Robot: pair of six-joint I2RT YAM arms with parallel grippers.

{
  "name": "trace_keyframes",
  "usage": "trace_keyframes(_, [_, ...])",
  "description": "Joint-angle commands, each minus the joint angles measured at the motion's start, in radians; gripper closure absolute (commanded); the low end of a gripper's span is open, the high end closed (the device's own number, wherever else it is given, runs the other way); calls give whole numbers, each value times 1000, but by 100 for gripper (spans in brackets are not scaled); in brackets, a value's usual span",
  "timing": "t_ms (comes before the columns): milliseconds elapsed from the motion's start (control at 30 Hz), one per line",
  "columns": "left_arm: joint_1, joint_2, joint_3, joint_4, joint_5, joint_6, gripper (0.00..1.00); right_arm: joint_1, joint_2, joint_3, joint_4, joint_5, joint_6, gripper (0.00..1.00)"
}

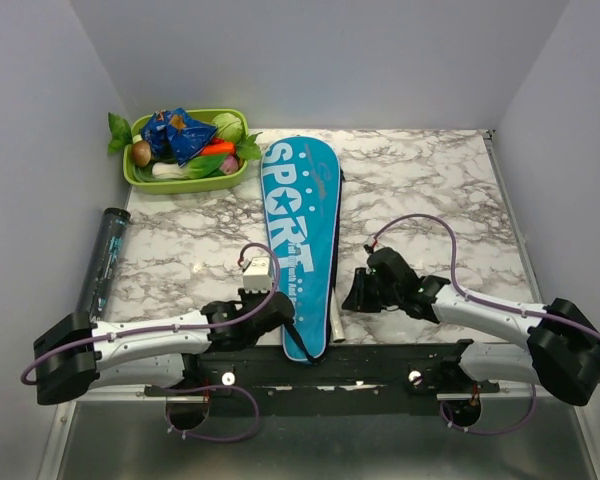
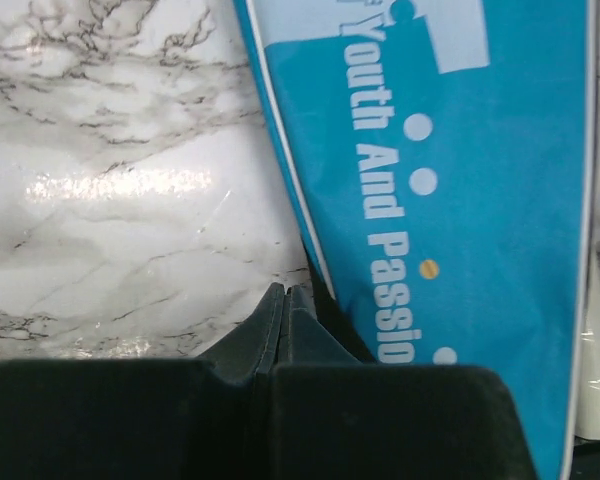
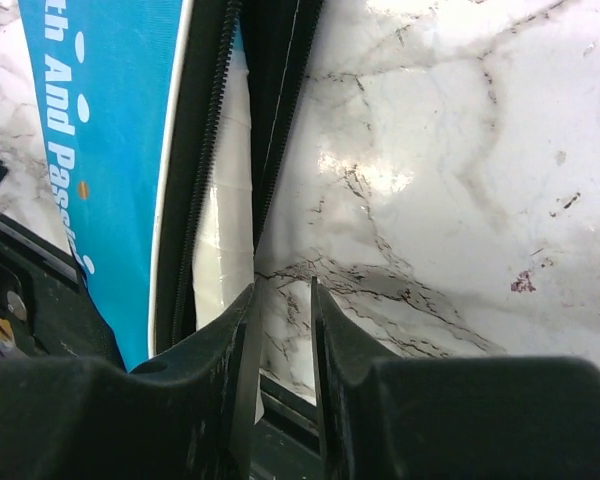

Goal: Pack up the badminton gear

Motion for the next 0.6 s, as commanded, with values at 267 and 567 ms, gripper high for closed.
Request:
trace_keyframes(267, [28, 150, -92, 197, 120, -27, 100, -1, 28, -37, 171, -81, 15, 64])
trace_keyframes(567, [29, 168, -115, 255, 143, -22, 100, 1, 91, -78, 277, -130, 49, 66])
